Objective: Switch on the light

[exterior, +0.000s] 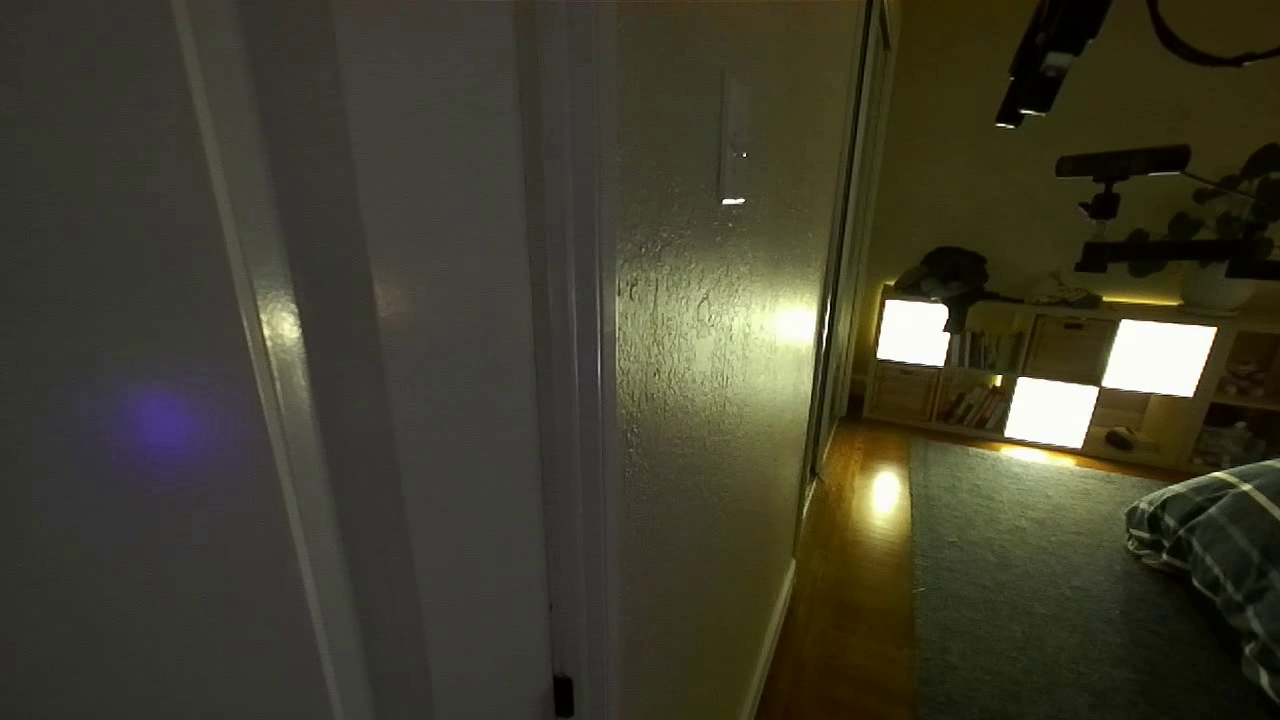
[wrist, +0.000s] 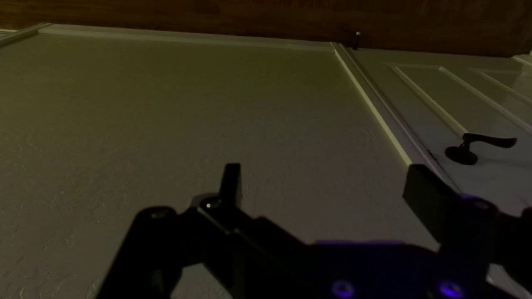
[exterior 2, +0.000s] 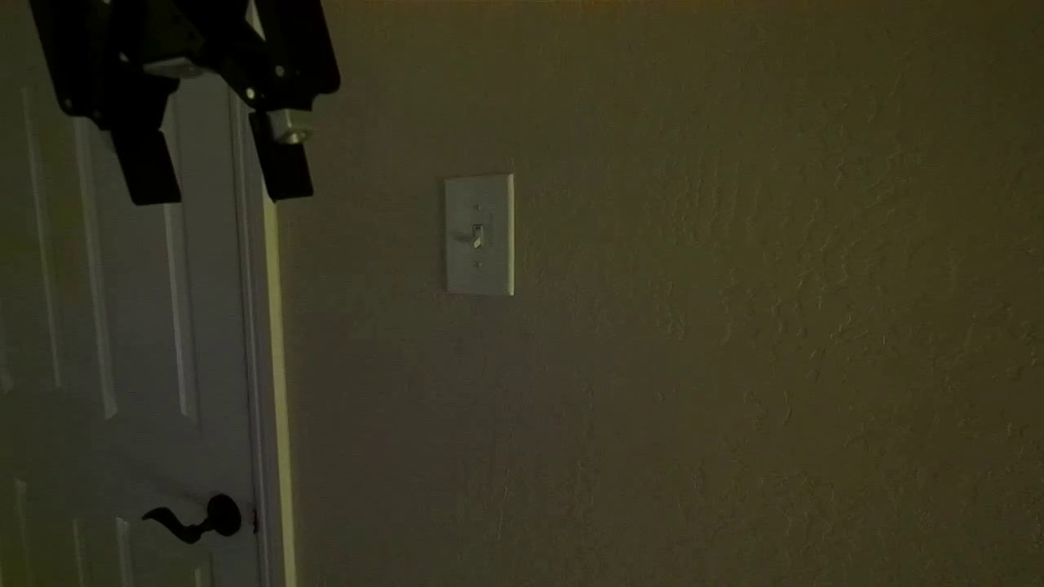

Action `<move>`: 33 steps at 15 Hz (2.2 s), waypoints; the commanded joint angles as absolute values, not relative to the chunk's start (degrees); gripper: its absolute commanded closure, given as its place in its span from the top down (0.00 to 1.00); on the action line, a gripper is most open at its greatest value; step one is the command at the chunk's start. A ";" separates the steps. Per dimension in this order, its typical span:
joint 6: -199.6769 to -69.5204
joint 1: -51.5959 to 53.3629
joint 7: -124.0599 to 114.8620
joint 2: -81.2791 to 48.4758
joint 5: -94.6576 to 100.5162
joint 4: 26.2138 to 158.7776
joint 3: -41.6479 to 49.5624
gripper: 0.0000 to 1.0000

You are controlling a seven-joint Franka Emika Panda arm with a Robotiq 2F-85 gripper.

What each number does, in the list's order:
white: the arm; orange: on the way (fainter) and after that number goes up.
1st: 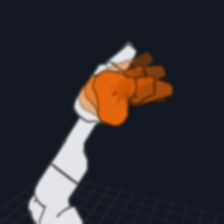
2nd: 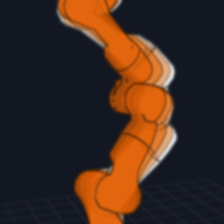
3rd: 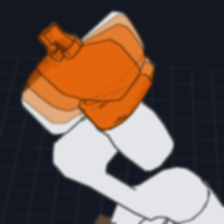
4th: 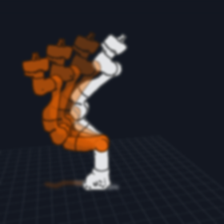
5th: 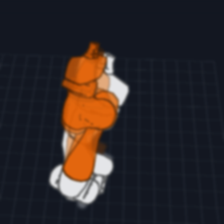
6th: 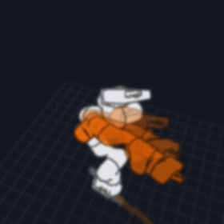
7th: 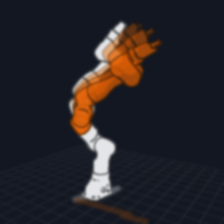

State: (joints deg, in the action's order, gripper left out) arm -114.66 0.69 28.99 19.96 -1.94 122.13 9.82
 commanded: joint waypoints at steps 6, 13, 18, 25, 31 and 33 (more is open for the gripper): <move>-128.80 0.84 28.19 12.26 -7.08 121.81 8.91 1.00; -138.62 0.53 28.97 5.33 -9.80 117.92 7.07 0.60; -141.50 -0.18 30.19 0.67 -12.02 113.46 6.22 0.27; -143.97 -1.70 31.14 -4.47 -16.74 108.16 4.48 0.03; -143.92 -3.40 32.73 -7.59 -21.34 105.06 2.12 0.08; -143.89 -3.94 33.24 -8.48 -21.94 104.10 1.41 0.07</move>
State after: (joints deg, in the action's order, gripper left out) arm -143.08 -2.21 30.96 -7.08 -19.70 105.83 3.19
